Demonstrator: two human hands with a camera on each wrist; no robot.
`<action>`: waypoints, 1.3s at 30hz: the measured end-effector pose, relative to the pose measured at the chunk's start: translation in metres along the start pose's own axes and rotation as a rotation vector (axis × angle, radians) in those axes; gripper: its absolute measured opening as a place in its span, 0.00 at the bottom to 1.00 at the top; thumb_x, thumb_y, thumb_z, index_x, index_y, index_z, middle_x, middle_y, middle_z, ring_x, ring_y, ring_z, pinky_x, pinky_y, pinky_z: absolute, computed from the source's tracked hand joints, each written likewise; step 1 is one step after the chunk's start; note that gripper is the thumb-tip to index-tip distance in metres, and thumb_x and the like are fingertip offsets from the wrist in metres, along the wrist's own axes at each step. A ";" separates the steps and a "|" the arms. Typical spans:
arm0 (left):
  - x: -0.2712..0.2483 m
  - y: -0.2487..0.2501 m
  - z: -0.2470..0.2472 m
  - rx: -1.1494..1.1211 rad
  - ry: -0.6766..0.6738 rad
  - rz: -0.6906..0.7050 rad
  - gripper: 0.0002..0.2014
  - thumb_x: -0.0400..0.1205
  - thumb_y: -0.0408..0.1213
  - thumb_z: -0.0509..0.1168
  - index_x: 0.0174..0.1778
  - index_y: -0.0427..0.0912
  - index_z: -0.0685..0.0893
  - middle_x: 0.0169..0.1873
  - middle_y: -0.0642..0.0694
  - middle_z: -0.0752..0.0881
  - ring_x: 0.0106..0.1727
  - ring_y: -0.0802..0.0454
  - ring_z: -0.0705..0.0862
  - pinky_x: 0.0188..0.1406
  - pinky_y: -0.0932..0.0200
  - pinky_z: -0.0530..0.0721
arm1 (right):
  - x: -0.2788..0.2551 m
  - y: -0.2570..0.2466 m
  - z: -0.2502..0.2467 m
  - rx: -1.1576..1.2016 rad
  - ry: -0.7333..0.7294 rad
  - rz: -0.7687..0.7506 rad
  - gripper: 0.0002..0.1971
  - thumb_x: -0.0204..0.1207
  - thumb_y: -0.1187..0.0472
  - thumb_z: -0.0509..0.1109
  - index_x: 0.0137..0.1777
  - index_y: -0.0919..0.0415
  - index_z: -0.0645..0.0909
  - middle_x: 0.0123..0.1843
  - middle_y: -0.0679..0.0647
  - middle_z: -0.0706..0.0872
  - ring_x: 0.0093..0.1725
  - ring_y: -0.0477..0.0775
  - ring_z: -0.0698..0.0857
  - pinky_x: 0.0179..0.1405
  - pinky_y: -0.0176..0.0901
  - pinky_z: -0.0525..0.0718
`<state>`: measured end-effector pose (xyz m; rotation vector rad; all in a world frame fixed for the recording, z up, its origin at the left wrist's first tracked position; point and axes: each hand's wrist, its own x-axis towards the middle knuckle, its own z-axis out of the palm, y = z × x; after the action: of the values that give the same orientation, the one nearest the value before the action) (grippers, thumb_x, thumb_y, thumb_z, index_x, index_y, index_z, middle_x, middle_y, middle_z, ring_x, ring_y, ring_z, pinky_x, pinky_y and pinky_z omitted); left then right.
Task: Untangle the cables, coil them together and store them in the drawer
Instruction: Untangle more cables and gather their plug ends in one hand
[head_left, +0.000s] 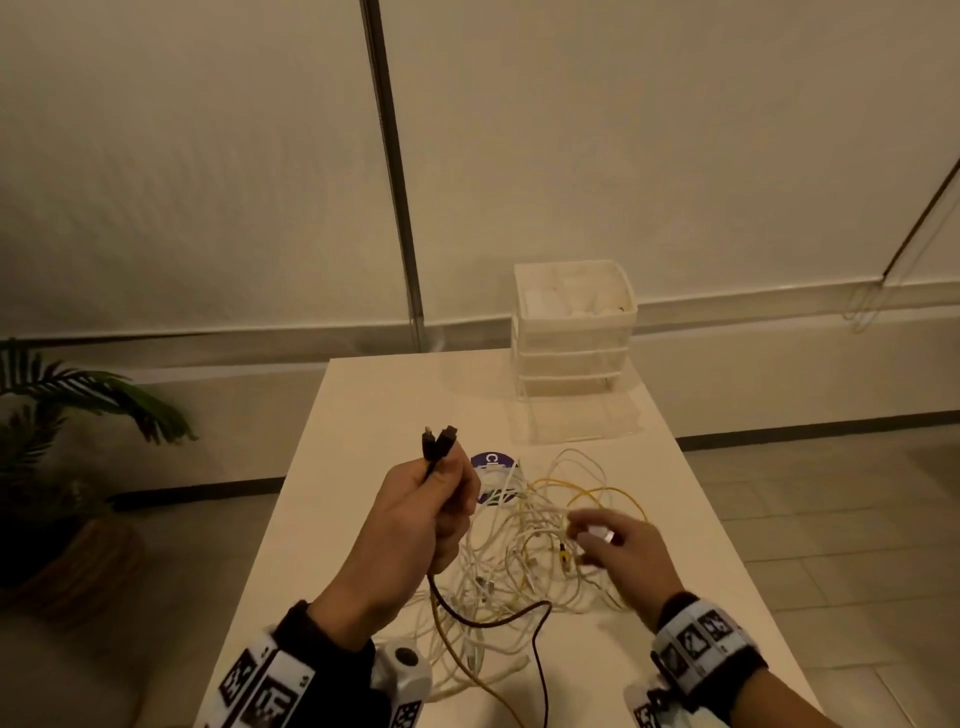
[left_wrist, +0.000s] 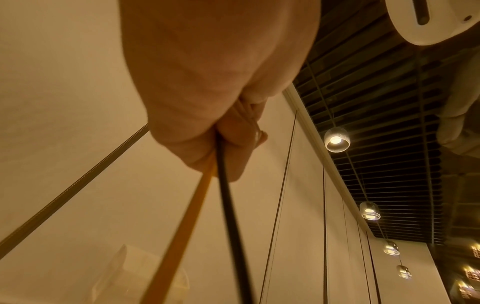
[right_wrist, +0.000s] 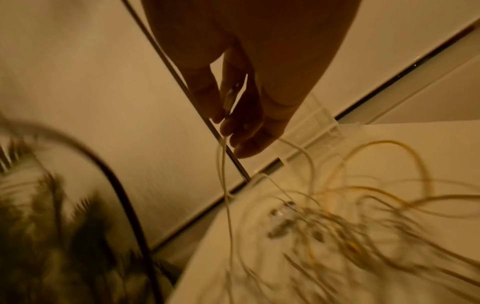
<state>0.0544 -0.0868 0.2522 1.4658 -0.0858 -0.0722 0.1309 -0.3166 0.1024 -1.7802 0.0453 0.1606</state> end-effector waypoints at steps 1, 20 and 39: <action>0.001 0.000 0.000 0.005 0.005 -0.008 0.24 0.87 0.54 0.55 0.30 0.42 0.76 0.22 0.49 0.59 0.22 0.54 0.52 0.19 0.65 0.55 | 0.001 -0.015 0.000 0.129 -0.009 0.001 0.14 0.73 0.78 0.69 0.47 0.60 0.89 0.43 0.60 0.92 0.45 0.60 0.89 0.43 0.52 0.90; 0.023 0.016 -0.018 0.002 0.159 0.084 0.21 0.81 0.52 0.58 0.55 0.41 0.88 0.25 0.48 0.58 0.23 0.54 0.54 0.22 0.59 0.52 | -0.016 -0.173 0.054 0.826 -0.302 -0.083 0.10 0.80 0.57 0.62 0.48 0.64 0.79 0.36 0.57 0.81 0.33 0.55 0.83 0.41 0.59 0.87; 0.029 0.012 -0.020 -0.050 0.058 0.096 0.17 0.84 0.52 0.63 0.59 0.47 0.89 0.29 0.38 0.62 0.29 0.43 0.55 0.27 0.52 0.55 | -0.044 -0.189 0.076 -0.122 -0.116 -0.477 0.10 0.81 0.57 0.66 0.44 0.53 0.89 0.28 0.38 0.85 0.26 0.41 0.82 0.30 0.32 0.76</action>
<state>0.0849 -0.0689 0.2623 1.4111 -0.1058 0.0460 0.1029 -0.2044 0.2756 -1.8485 -0.4776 -0.0805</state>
